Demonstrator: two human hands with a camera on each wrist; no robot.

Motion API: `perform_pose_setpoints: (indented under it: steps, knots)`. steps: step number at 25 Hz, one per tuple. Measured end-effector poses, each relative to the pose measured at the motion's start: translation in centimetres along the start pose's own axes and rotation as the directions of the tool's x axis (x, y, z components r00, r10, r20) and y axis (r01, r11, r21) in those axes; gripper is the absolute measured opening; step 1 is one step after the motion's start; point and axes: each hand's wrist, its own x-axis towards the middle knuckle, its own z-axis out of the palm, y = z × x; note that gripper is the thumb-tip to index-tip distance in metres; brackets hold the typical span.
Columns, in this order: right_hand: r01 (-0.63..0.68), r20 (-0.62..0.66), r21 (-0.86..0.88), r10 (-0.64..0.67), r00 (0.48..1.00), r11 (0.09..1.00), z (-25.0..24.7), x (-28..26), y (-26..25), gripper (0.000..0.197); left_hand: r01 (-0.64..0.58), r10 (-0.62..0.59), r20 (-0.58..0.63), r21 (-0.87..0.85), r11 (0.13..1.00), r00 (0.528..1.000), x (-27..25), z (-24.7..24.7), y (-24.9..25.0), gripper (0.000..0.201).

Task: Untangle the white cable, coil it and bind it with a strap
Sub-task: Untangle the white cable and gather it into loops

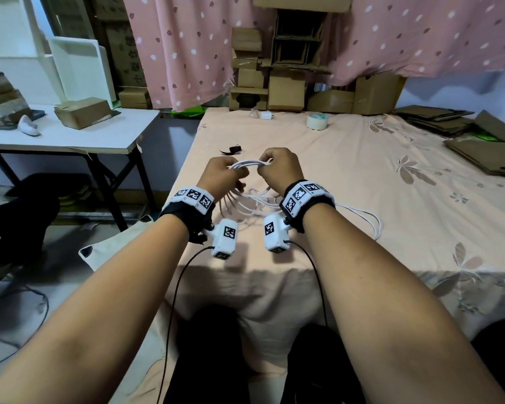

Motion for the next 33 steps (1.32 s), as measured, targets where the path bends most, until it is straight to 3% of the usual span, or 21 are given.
perform_pose_setpoints:
  steps: [3, 5, 9, 11, 14, 17, 19, 20, 21, 22, 23, 24, 25, 27, 29, 30, 31, 33]
  knots:
    - [0.035, -0.104, -0.224, -0.06, 0.993, 0.974, 0.5, 0.0, 0.4, 0.01, 0.063, -0.029, 0.104, -0.34, 0.938, 0.994, -0.6, -0.5, 1.6, 0.016]
    - [0.051, -0.152, -0.341, -0.109, 0.982, 0.939, 0.6, 0.0, 1.2, 0.012, 0.165, -0.076, 0.236, -0.387, 0.907, 0.969, -0.8, -0.9, 2.9, 0.013]
    - [0.013, -0.131, -0.444, -0.08, 0.988, 0.896, 0.7, 0.5, 3.3, 0.035, 0.355, -0.272, 0.4, -0.149, 0.923, 0.875, -1.6, -1.4, 4.9, 0.01]
    - [-0.001, -0.123, -0.47, -0.064, 0.99, 0.883, 0.6, 0.9, 3.6, 0.043, 0.411, -0.367, 0.431, -0.01, 0.912, 0.824, -1.8, -1.8, 5.6, 0.018]
    - [0.07, -0.094, -0.522, -0.138, 0.986, 0.85, 0.5, 0.9, 3.4, 0.04, 0.45, -0.411, 0.462, 0.029, 0.893, 0.786, -2.1, -2.1, 6.2, 0.02]
    - [0.026, -0.091, -0.502, -0.082, 0.992, 0.865, 0.7, 1.1, 2.8, 0.03, 0.465, -0.426, 0.498, 0.049, 0.884, 0.756, -2.6, -2.1, 6.1, 0.035]
    - [-0.151, -0.118, -0.233, 0.126, 0.985, 0.961, 1.0, 1.9, 1.7, 0.024, 0.441, -0.369, 0.498, -0.031, 0.897, 0.785, -2.9, -1.4, 5.6, 0.043]
    - [-0.262, -0.095, 0.04, 0.264, 0.96, 0.964, 1.0, 2.3, 1.0, 0.022, 0.423, -0.329, 0.473, -0.105, 0.9, 0.818, -3.0, -0.9, 5.4, 0.042]
    - [-0.381, -0.012, 0.347, 0.41, 0.912, 0.857, 1.2, 2.6, 0.4, 0.019, 0.392, -0.294, 0.427, -0.161, 0.906, 0.855, -3.1, -0.6, 5.4, 0.039]
    - [-0.461, 0.09, 0.586, 0.511, 0.855, 0.666, 1.3, 2.6, 0.0, 0.018, 0.36, -0.27, 0.375, -0.196, 0.912, 0.887, -3.2, -0.2, 5.6, 0.035]
    - [-0.474, 0.122, 0.668, 0.544, 0.83, 0.574, 1.6, 2.7, 0.1, 0.02, 0.337, -0.256, 0.33, -0.219, 0.916, 0.909, -3.1, 0.0, 5.7, 0.033]
    - [-0.451, 0.087, 0.636, 0.524, 0.848, 0.626, 1.8, 2.5, 0.4, 0.023, 0.331, -0.254, 0.304, -0.236, 0.914, 0.918, -2.9, -0.1, 5.9, 0.034]
    - [-0.392, -0.01, 0.511, 0.461, 0.887, 0.765, 1.8, 2.0, 0.5, 0.024, 0.35, -0.271, 0.297, -0.256, 0.901, 0.916, -2.8, -0.3, 6.1, 0.035]
    - [-0.182, -0.224, 0.154, 0.214, 0.951, 0.971, 1.9, 1.2, 1.4, 0.02, 0.411, -0.323, 0.317, -0.266, 0.872, 0.892, -2.8, -0.8, 6.5, 0.038]
    - [-0.009, -0.273, 0.012, 0.012, 0.962, 1.0, 1.9, 0.7, 1.4, 0.018, 0.435, -0.343, 0.35, -0.232, 0.87, 0.872, -3.2, -1.3, 6.7, 0.039]
    - [0.015, -0.273, -0.002, -0.015, 0.962, 1.0, 2.0, 0.8, 1.3, 0.018, 0.435, -0.341, 0.37, -0.208, 0.876, 0.864, -3.4, -1.6, 6.8, 0.038]
    - [0.0, -0.24, -0.002, 0.0, 0.971, 1.0, 1.9, 1.0, 1.0, 0.019, 0.434, -0.342, 0.392, -0.172, 0.884, 0.854, -3.4, -2.0, 7.1, 0.037]
    - [-0.071, -0.048, 0.139, 0.079, 0.996, 0.988, 1.9, 1.2, 0.5, 0.018, 0.418, -0.364, 0.37, -0.077, 0.905, 0.855, -3.3, -2.8, 7.6, 0.036]
